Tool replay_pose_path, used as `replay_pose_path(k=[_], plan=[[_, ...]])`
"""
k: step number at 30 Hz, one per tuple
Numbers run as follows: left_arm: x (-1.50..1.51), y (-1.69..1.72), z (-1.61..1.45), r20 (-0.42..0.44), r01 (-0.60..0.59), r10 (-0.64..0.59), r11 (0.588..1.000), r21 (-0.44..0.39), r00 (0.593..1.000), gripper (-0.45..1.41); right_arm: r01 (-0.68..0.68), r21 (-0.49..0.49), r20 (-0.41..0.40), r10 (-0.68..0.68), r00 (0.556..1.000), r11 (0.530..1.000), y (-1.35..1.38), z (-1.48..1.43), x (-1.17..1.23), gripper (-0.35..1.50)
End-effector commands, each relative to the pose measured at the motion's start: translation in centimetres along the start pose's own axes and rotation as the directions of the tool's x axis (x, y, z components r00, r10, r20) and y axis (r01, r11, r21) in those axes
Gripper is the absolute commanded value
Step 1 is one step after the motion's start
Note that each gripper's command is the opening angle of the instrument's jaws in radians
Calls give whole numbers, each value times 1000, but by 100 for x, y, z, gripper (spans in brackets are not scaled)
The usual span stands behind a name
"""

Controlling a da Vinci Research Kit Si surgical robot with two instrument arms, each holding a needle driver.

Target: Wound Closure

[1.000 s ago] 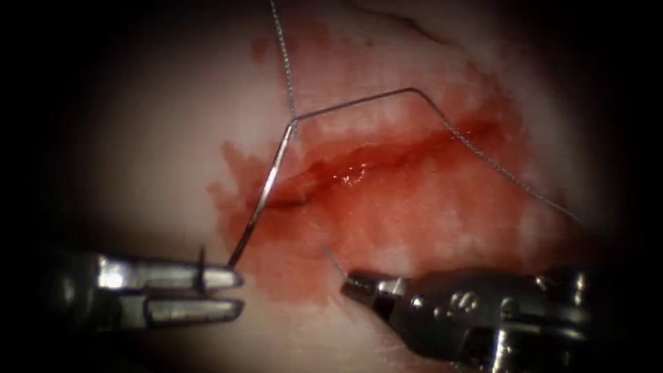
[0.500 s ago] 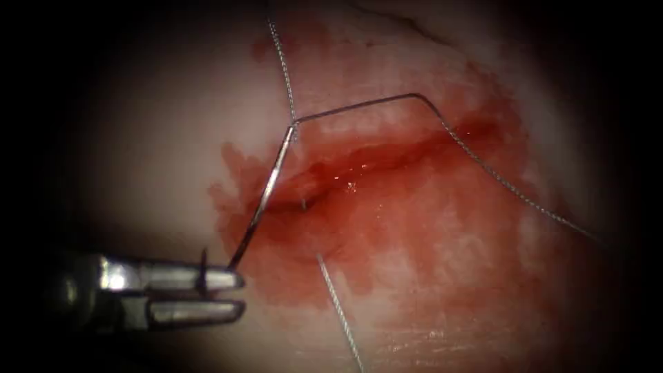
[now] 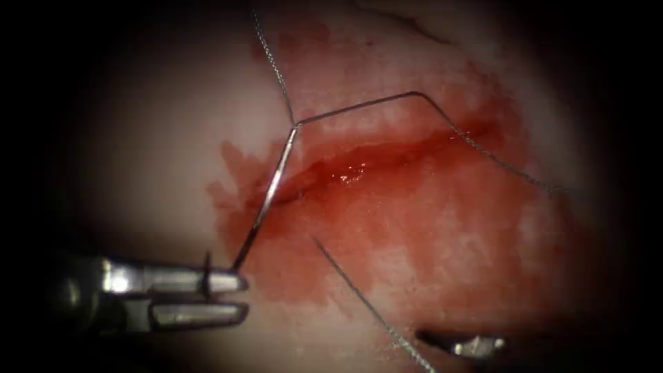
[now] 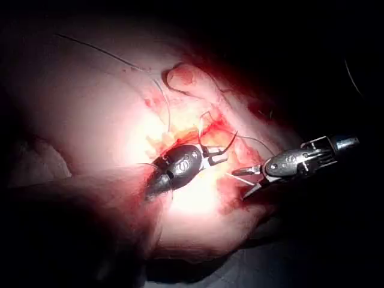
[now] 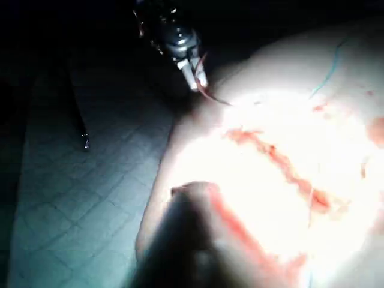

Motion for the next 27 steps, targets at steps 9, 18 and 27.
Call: replay_pose_path(k=[9,18,27], plan=[[-2,-3,7,1,-2,2,1000,-2,1000,-35,-102,-31,-68,100,993,994,31,40,22,124],[-3,-3,7,4,-2,2,1000,-3,1000,-35,-143,-86,122,153,981,986,23,95,36,106],[-2,-3,7,2,-2,2,1000,-6,1000,-35,-127,-158,194,156,968,979,34,131,19,67]])
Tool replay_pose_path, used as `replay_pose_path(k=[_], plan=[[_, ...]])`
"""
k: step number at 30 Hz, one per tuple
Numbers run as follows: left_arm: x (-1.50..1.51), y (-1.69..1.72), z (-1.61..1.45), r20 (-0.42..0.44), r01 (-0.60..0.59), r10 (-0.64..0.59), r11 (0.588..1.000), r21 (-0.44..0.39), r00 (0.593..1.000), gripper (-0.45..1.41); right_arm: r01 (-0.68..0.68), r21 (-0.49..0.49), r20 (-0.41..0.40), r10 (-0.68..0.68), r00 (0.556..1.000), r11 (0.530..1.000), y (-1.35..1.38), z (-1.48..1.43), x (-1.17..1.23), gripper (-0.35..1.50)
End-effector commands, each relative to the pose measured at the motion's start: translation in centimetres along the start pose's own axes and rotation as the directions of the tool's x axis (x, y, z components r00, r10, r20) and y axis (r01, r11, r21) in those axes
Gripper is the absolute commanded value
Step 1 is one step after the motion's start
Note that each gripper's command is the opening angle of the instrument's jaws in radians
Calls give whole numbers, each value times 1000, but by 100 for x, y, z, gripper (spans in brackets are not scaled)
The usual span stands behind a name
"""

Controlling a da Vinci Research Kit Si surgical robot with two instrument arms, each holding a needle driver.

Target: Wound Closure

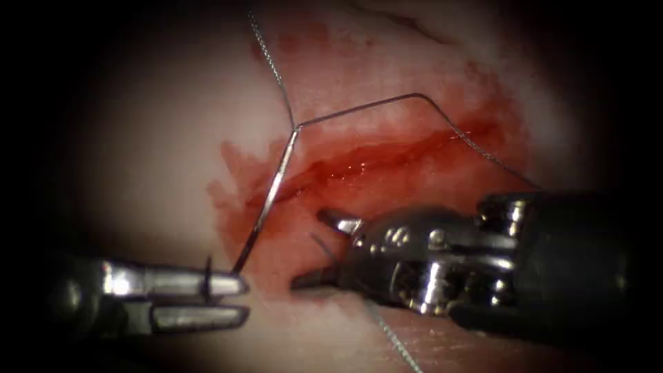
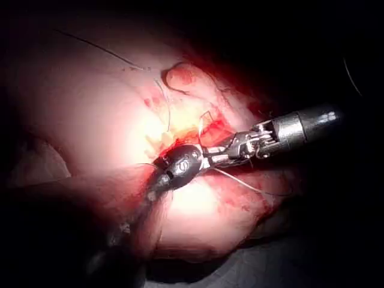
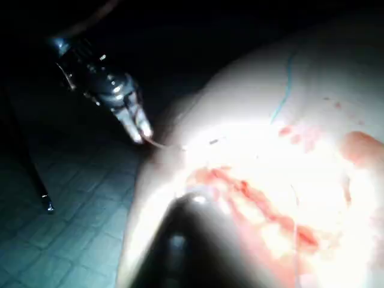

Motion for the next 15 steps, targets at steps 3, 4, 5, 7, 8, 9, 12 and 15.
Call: replay_pose_path(k=[3,4,5,7,8,9,12,15], plan=[[-3,-4,6,-2,-2,2,1000,0,1000,-35,6,-7,0,-6,1000,1000,5,12,-1,10],[-3,-4,6,-2,-2,2,1000,0,1000,-35,7,-10,0,-7,1000,1000,6,13,-3,-23],[-3,-4,6,-2,-2,2,1000,0,1000,-35,12,-25,1,-12,1000,1000,5,14,-7,-35],[-3,-4,6,-2,-1,1,1000,0,1000,-35,22,-24,10,-21,1000,999,4,14,-9,-35],[-2,-4,6,-2,-1,1,1000,-1,1000,-35,42,-20,16,-42,999,999,5,12,-11,-35],[-2,-4,6,-2,-1,1,1000,-1,1000,-35,55,-18,16,-54,998,998,6,9,-11,-35],[-1,-4,5,-3,0,0,1000,-2,1000,-35,75,-8,19,-75,997,997,7,0,-13,-35],[-1,-4,5,-3,0,0,1000,-2,1000,-35,104,34,43,-106,994,994,-4,-11,-25,-35]])
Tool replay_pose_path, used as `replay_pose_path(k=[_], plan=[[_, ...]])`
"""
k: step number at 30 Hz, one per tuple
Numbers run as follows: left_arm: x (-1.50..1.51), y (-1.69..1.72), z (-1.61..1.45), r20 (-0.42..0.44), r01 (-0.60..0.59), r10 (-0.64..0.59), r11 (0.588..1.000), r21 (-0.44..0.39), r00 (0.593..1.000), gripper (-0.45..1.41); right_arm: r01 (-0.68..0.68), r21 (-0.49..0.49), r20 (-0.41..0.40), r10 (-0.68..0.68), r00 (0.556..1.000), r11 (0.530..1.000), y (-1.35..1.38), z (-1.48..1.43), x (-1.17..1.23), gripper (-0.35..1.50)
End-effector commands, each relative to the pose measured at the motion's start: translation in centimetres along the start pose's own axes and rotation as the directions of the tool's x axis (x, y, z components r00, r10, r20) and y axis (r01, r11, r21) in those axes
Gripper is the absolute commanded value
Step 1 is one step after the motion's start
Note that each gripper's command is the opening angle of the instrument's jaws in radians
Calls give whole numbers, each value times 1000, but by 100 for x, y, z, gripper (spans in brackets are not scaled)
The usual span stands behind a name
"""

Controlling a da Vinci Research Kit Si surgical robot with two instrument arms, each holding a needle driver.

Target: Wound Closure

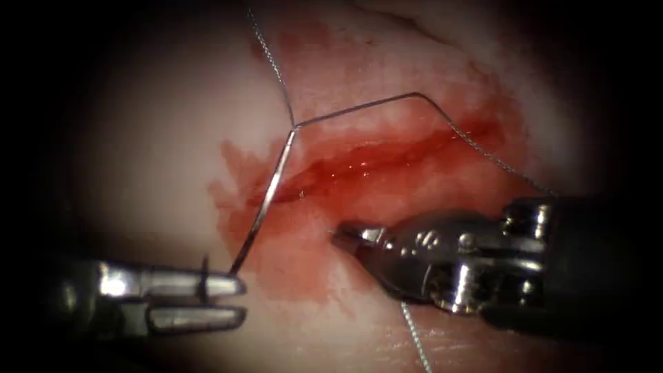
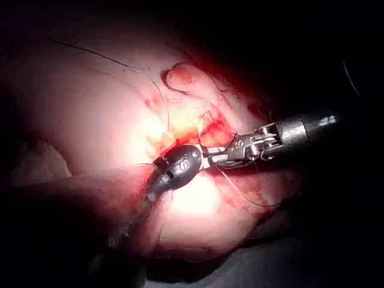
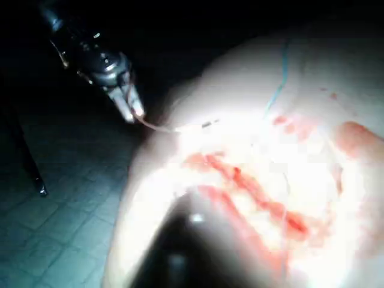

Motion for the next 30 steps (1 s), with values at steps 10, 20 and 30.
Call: replay_pose_path(k=[10,20,30], plan=[[-3,-4,7,-1,-1,1,1000,0,1000,-35,91,178,10,-94,996,980,-61,-39,-37,-35],[-3,-4,6,-3,-2,2,1000,-3,1000,-35,149,269,71,-174,982,952,-86,-62,-67,-35],[-2,-4,6,-3,-1,1,1000,-3,1000,-35,194,375,130,-259,957,906,-91,-90,-100,31]])
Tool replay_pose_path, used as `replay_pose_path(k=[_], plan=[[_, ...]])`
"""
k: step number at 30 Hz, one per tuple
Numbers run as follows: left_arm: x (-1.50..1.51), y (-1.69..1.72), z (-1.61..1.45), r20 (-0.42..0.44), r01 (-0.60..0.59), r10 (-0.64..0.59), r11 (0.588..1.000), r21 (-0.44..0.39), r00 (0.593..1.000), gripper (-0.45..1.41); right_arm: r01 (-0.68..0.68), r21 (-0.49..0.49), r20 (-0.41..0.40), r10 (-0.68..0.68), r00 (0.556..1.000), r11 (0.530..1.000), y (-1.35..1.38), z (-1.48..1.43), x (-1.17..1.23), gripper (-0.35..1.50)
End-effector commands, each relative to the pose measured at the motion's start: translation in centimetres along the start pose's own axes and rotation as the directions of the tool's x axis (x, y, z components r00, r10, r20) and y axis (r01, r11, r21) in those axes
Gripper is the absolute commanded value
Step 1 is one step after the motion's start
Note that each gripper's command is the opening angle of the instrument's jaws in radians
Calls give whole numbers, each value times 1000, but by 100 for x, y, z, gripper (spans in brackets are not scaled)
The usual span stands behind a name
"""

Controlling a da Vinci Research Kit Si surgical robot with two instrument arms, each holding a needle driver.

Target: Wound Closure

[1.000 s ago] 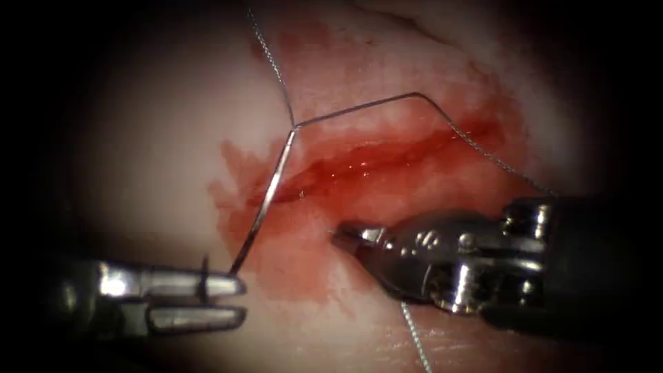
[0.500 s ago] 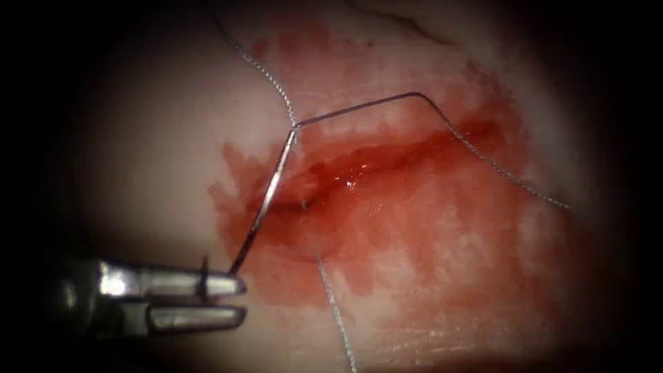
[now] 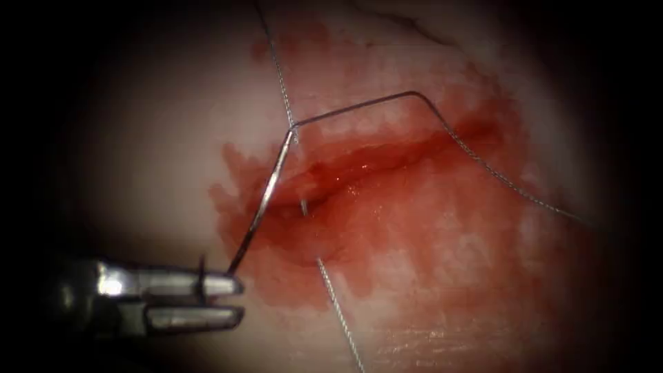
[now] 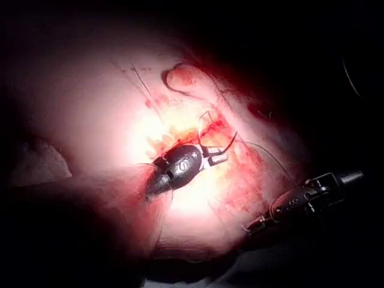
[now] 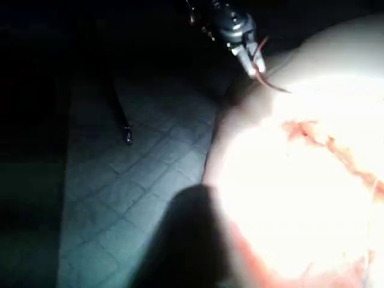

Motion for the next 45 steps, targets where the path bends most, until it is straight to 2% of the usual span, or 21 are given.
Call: replay_pose_path(k=[1,2,3,6,8,9,10,18,21,22,28,32,34,35,38,41,45], plan=[[-3,-4,7,-1,-2,2,1000,0,1000,-35,-13,-49,-47,11,999,999,13,0,11,54],[-3,-4,7,-1,-2,2,1000,1,1000,-35,-45,-104,-107,33,994,994,28,-6,22,91],[-3,-4,7,-1,-2,2,1000,0,1000,-35,-64,-124,-147,45,988,990,37,-10,29,106],[-3,-4,7,-1,-2,2,1000,0,1000,-35,-116,-152,-252,75,965,982,55,-16,44,111],[-3,-4,7,-1,-2,2,1000,0,1000,-35,-179,-159,-340,116,933,971,69,-20,57,113],[-3,-4,7,1,-2,2,1000,-1,1000,-35,-222,-163,-406,140,903,961,79,-21,67,113],[-3,-4,7,2,-2,2,1000,-1,1000,-35,-233,-168,-430,142,892,958,84,-21,72,113],[-3,-3,7,2,-2,2,1000,-1,1000,-35,-323,-243,-477,177,861,915,121,-6,100,113],[-3,-3,7,2,-2,2,1000,-1,1000,-35,-336,-254,-476,185,860,907,131,-2,104,110],[-3,-3,7,2,-2,2,1000,-1,1000,-35,-360,-281,-474,197,858,890,141,2,103,110],[-3,-3,7,2,-2,2,1000,-1,1000,-35,-370,-308,-445,211,870,876,153,19,109,101],[-3,-3,7,4,-2,2,1000,-2,1000,-35,-372,-323,-431,215,877,870,154,36,119,83],[-3,-3,7,4,-2,2,1000,-3,1000,-35,-366,-328,-429,208,879,871,152,41,119,53],[-3,-3,7,4,-2,2,1000,-3,1000,-35,-344,-350,-389,199,900,871,151,44,115,-30],[-3,-3,7,4,-2,2,1000,-3,1000,-35,-295,-375,-316,178,932,879,153,48,107,-35],[-3,-3,6,4,-2,2,1000,-3,1000,-35,-266,-383,-291,158,944,885,156,52,96,-35],[-3,-3,6,4,-2,2,1000,-3,1000,-35,-243,-376,-257,151,955,894,151,48,94,-35]])
